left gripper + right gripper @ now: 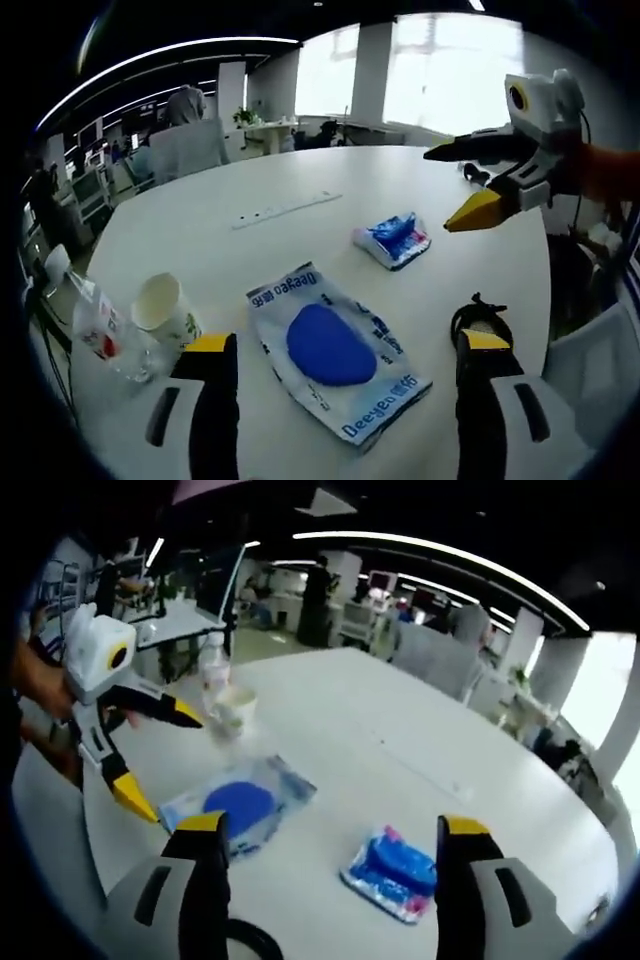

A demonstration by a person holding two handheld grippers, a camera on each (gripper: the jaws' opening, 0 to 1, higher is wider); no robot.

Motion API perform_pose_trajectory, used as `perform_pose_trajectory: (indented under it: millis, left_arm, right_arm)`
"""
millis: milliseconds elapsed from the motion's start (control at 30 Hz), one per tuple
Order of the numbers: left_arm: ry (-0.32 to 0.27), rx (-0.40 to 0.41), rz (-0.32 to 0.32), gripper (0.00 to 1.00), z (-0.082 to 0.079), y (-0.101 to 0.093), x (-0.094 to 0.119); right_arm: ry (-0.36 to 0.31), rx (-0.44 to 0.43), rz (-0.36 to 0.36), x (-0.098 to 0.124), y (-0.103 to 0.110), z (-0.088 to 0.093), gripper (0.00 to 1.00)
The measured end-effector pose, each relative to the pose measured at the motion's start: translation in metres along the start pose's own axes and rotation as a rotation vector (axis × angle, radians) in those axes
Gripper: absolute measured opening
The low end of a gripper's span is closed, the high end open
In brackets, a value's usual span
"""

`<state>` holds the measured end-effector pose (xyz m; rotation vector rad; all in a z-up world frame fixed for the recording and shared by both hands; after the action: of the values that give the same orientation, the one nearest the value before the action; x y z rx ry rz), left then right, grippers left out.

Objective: Arrange the tabletop items into an orderly group along one side of the table until the central work area is clear of visible clutter.

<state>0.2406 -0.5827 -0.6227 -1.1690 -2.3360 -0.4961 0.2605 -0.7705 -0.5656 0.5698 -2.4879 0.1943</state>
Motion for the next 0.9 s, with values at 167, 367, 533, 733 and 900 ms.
perform_pose_trajectory:
  millis: [167, 367, 533, 733, 900]
  left_arm:
    - [0.022, 0.003, -0.007, 0.89, 0.012, -0.001, -0.002]
    - [0.047, 0.002, -0.005, 0.88, 0.024, -0.011, -0.007]
    - [0.07, -0.012, 0.006, 0.88, 0.032, -0.019, -0.016]
    - [0.067, -0.025, 0.013, 0.86, 0.034, -0.025, -0.019]
    - [0.068, -0.029, 0.039, 0.8, 0.041, -0.028, -0.02]
  right_arm:
    - [-0.001, 0.01, -0.024, -0.003, 0.006, 0.0, 0.8]
    - [0.017, 0.006, -0.043, -0.007, 0.01, 0.012, 0.79]
    - [0.018, 0.003, -0.062, -0.006, 0.014, 0.014, 0.79]
    - [0.043, 0.011, -0.073, -0.01, 0.014, 0.021, 0.77]
    - [0.056, 0.013, -0.086, -0.014, 0.017, 0.026, 0.75]
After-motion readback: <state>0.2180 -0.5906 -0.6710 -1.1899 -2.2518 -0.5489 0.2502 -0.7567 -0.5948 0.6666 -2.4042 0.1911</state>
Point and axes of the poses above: the point that each gripper's makers call its tool centre point, and the gripper's own axes: x roughly backward along the fingers, y roughly to its left, z roughly out of its underside, the point moved 4 cm from there along x, roughly backward along the fingers, and after that the axes turned 14 degrees about -x, right-handed, at the moved point
